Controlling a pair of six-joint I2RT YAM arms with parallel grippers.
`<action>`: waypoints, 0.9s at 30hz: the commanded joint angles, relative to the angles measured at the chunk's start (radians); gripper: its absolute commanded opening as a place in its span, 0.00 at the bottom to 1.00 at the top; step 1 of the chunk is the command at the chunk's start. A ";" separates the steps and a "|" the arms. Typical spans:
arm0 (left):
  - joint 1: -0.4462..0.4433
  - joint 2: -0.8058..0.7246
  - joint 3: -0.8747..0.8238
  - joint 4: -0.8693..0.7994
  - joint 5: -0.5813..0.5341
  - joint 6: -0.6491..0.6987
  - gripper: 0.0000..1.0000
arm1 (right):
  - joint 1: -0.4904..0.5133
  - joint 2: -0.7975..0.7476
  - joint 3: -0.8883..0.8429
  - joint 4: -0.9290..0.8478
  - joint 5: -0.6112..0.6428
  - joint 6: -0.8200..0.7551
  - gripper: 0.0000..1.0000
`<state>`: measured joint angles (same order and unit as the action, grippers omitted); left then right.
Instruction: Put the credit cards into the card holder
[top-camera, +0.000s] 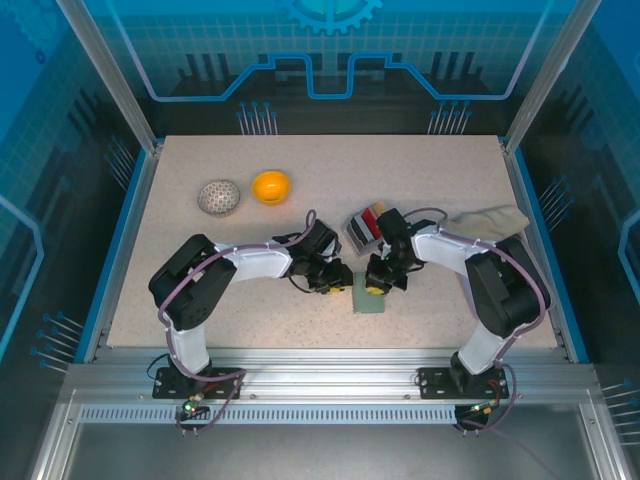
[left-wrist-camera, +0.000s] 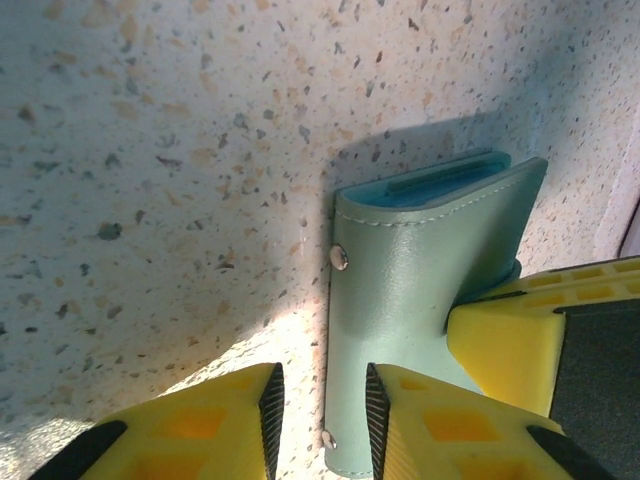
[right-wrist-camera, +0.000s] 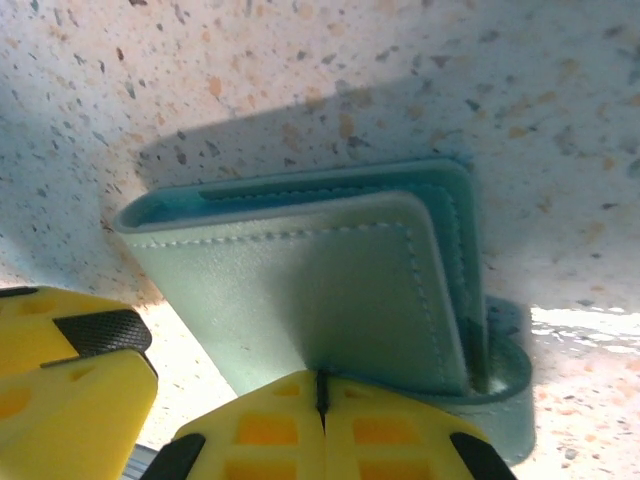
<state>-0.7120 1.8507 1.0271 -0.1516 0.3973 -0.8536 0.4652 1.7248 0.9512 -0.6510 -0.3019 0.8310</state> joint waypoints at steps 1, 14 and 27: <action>-0.002 0.006 0.012 -0.043 -0.014 0.036 0.31 | 0.071 0.249 -0.109 -0.049 0.330 0.053 0.00; 0.048 -0.037 -0.001 -0.053 -0.023 0.082 0.31 | 0.115 0.085 0.048 -0.020 0.291 -0.049 0.06; 0.062 -0.134 -0.041 -0.048 -0.097 0.076 0.35 | 0.127 -0.052 0.211 0.011 0.187 -0.126 0.28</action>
<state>-0.6598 1.7561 1.0088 -0.1795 0.3340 -0.8021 0.5842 1.7237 1.1347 -0.6411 -0.1192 0.7269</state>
